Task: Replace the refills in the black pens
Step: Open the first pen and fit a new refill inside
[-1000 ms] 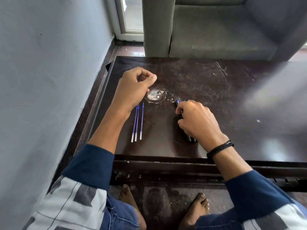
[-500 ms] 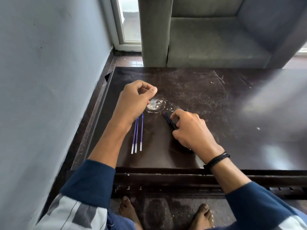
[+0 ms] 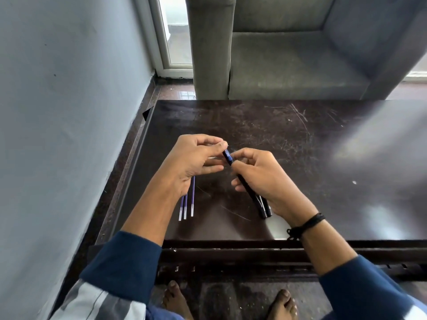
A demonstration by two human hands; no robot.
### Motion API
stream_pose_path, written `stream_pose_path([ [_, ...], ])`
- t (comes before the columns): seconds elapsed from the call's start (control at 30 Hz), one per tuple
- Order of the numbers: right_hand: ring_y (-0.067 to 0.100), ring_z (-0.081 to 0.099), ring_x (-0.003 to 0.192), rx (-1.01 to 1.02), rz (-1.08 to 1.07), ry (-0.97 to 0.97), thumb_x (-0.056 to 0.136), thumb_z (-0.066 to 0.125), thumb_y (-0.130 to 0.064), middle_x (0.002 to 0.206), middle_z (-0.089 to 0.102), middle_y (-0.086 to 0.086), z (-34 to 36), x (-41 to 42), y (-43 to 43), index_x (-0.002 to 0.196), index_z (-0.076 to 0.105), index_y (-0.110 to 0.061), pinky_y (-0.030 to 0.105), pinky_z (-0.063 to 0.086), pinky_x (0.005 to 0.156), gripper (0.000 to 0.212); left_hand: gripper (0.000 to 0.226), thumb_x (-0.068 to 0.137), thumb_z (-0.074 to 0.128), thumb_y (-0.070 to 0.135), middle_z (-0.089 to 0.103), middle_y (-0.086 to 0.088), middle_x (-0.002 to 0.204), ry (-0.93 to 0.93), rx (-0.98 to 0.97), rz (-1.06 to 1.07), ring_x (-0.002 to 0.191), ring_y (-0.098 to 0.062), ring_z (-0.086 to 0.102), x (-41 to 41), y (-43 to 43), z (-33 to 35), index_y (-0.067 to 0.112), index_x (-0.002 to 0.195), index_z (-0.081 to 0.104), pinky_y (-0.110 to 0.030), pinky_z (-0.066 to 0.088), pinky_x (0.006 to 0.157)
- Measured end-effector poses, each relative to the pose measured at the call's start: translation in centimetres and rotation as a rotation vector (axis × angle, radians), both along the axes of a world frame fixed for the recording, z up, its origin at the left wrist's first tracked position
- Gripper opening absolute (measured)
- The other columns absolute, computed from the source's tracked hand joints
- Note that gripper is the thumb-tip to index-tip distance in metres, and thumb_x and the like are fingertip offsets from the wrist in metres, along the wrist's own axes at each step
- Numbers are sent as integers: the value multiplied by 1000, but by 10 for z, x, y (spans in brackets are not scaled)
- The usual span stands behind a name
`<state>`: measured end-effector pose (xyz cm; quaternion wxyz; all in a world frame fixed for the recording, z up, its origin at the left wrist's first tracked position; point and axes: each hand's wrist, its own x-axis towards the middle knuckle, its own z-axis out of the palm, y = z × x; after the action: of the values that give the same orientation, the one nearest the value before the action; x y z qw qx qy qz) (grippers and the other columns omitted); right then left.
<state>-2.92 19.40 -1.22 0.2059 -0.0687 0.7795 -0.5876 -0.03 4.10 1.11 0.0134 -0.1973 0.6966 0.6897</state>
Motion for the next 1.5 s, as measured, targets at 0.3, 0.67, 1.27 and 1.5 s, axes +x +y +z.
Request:
stream_pose_path([
  [0.3,11,63,60,132,-8,263,95,69,-27,66,67,-8,-16,-5,1,91,72,-28,42,57,66,5,16,91,65,-3,69,-19,97,42,53,63,83,-25,72,0,3,1,-3,106,71,-27,63,70],
  [0.67,27,62,81,514,42,557,105,50,-32,86,68,1,-3,8,1,104,67,-17,36,42,66,23,20,86,73,1,72,-15,91,39,161,85,87,-29,75,0,5,-1,-5,105,71,-31,63,73],
  [1.27,36,57,74,679,-35,651,102,44,-52,73,56,0,0,18,-2,85,56,-19,37,36,63,39,12,83,72,-8,71,-17,92,37,99,58,76,-20,75,2,3,-3,-2,94,72,-26,61,66],
  [1.5,36,61,94,654,90,425,103,44,-53,95,68,2,1,8,1,100,62,-27,39,41,73,32,28,85,72,-6,67,-23,102,54,28,184,74,-25,76,-2,-2,-2,1,111,63,-21,59,61],
])
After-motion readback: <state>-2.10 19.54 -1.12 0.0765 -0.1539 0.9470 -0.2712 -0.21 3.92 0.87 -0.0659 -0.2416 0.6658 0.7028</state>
